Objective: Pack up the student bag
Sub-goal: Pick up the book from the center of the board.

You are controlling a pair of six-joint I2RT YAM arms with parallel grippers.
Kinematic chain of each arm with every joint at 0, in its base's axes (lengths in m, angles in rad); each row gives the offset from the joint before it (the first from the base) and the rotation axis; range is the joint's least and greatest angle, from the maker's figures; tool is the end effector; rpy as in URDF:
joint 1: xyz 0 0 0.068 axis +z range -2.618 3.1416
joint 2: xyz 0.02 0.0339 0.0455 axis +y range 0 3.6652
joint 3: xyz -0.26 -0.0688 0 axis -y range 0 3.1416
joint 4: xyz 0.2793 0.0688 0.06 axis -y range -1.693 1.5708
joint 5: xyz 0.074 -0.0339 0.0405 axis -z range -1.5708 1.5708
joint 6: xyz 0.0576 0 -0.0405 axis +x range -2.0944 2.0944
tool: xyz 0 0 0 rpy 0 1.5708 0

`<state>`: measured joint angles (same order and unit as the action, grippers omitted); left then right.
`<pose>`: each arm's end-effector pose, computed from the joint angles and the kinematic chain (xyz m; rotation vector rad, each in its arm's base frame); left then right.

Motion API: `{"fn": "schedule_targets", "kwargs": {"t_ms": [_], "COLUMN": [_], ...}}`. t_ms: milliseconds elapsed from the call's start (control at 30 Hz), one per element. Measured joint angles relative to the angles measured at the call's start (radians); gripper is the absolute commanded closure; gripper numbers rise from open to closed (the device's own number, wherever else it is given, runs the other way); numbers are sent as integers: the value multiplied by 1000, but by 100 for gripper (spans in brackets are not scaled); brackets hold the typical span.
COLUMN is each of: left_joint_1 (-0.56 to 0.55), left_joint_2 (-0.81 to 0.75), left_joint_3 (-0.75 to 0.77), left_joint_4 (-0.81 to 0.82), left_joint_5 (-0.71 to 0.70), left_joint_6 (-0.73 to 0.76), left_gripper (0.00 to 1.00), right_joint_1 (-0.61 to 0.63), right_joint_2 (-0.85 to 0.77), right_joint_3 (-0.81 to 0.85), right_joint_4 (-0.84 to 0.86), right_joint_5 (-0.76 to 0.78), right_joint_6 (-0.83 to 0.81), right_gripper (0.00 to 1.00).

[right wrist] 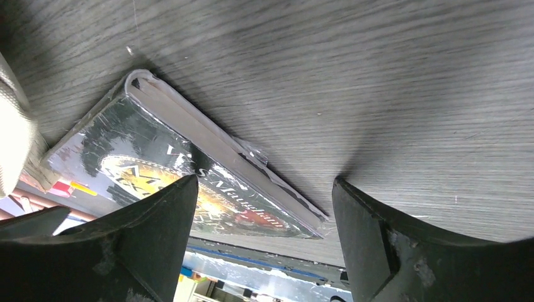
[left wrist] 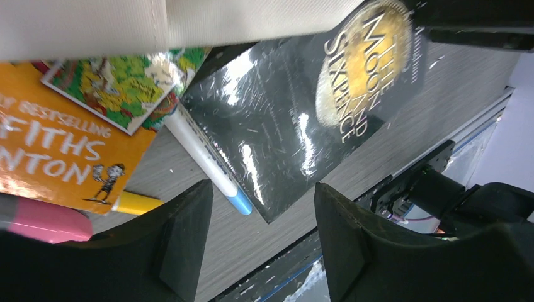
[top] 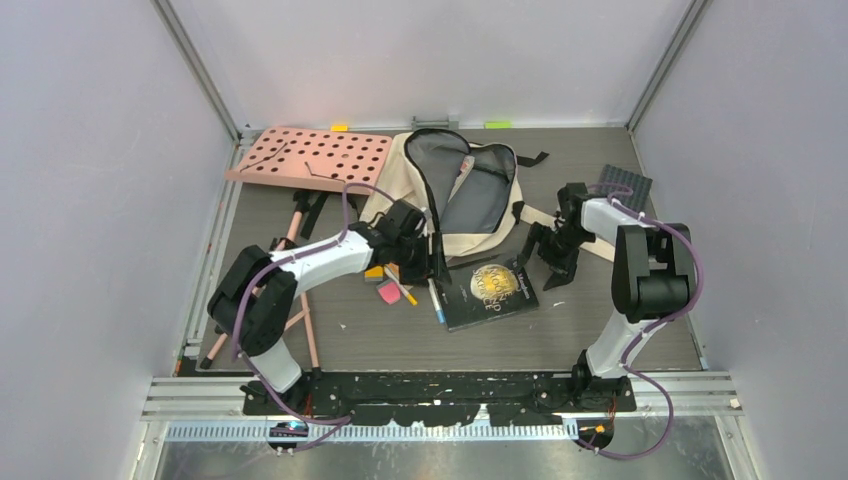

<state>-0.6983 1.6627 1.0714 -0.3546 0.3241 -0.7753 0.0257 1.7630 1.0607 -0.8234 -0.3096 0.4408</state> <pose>0.2826 -0.2612 0.1622 0.0392 2.7454 -0.9271 0.3269 0.0260 0.1054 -0.6232 -3.0122 -0.4830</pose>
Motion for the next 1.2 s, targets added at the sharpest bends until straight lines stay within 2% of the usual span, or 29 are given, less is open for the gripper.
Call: {"fn": "schedule_targets", "kwargs": {"t_ms": [333,467,700,900,1200], "left_joint_1": [-40,-46,-57,-77,-81], "left_joint_2": [76,94,109,110,115], "left_joint_3": [-34,-34,-14,40,43], "left_joint_4": [6,31,12,-47,-47], "left_joint_5": [-44,-50,-75,-124,-128], "left_joint_6": [-122,-150,-159,-156,-143], "left_gripper": [41,47,53,53,53], "right_joint_1": [5,18,19,19,18], "right_joint_2": [-3,-3,-3,-2,-1], "right_joint_3": [-18,-19,-19,-21,-23], "right_joint_4": [14,23,42,47,48], "right_joint_5": [-73,-97,-108,-108,-109], "right_joint_6": [-6,-18,-22,-21,-21], "right_gripper": [14,16,19,20,23]}}
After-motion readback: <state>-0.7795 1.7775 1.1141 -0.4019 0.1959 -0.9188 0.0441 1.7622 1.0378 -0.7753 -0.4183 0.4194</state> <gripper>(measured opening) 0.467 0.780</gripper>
